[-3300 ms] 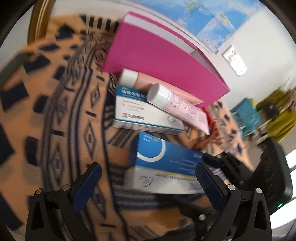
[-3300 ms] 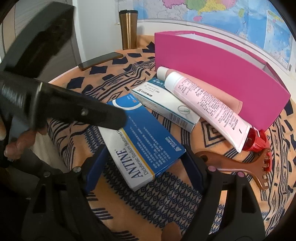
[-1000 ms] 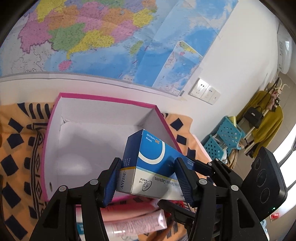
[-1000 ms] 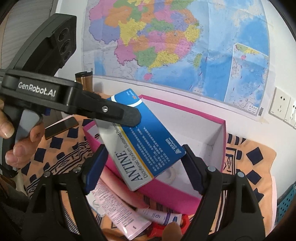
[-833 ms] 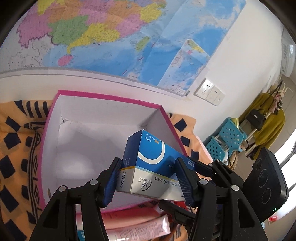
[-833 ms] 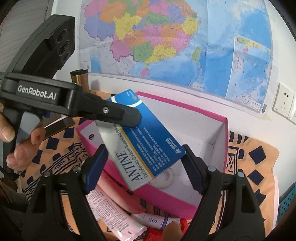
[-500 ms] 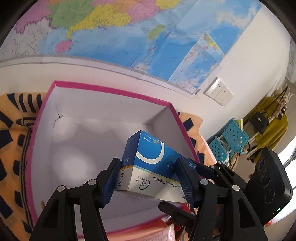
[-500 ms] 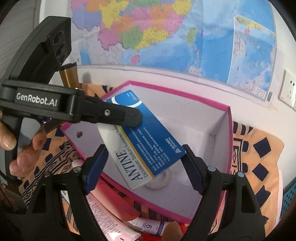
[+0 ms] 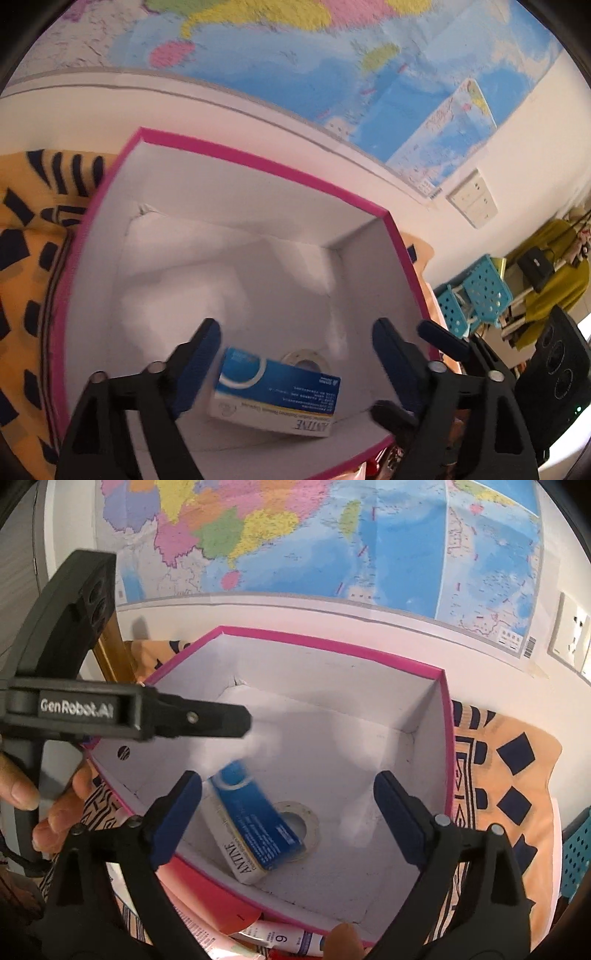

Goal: Organize rigid objects
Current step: 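Carry the ANTINE box with the left tool and release it into the pink box, then withdraw the left tool from the pink box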

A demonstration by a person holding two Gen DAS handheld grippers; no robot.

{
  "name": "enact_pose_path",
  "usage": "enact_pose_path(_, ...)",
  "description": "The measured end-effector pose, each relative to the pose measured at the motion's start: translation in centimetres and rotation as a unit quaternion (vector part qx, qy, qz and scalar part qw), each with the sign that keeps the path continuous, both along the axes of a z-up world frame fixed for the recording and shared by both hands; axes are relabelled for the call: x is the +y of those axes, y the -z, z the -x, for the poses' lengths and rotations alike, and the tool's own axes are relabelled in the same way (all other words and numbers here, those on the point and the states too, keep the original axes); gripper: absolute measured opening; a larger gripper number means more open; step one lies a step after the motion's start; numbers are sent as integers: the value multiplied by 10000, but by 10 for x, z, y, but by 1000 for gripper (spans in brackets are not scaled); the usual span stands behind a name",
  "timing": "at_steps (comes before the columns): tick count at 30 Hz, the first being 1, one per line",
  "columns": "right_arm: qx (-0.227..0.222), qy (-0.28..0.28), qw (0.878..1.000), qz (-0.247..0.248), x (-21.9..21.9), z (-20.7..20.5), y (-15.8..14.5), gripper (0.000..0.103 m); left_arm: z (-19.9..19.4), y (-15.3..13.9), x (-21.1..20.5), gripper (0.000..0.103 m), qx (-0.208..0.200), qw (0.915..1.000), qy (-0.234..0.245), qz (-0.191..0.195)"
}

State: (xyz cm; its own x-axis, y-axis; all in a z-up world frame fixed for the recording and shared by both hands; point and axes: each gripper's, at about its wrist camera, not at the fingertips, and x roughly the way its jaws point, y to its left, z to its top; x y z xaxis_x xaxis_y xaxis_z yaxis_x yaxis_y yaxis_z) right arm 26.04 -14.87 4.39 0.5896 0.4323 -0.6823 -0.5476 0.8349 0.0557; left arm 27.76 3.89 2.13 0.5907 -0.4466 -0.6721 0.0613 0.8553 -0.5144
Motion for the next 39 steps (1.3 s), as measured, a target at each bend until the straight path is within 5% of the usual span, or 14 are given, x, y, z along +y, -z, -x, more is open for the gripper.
enact_pose_path(4, -157, 203, 9993, -286, -21, 14, -13, 102, 27, -23, 2, 93, -325, 9994, 42, -148)
enact_pose_path(5, -268, 300, 9984, -397, -30, 23, -19, 102, 37, -30, 3, 103, -447, 9987, -4, -244)
enact_pose_path(9, -538, 378, 9945, -815, -58, 66, -33, 102, 102, -44, 4, 103, -1094, 9909, -137, -777)
enact_pose_path(12, -528, 269, 9948, -824, -73, 103, -24, 103, 140, -33, -1, 103, -1138, 9861, -288, -1177)
enact_pose_path(18, -533, 218, 9983, -74, -73, 157, 19, 102, 184, 23, -13, 103, -437, 9864, -435, -1524)
enact_pose_path(29, -328, 345, 9981, 388, -84, 192, 57, 102, 217, 52, -55, 103, -362, 9805, -297, -1908)
enact_pose_path(36, 167, 574, 9982, 85, -95, 180, 70, 102, 223, 56, -65, 103, -397, 9793, -205, -1974)
enact_pose_path(39, 643, 556, 9954, -452, -102, 175, 74, 102, 222, 57, -60, 103, -356, 9797, -311, -1948)
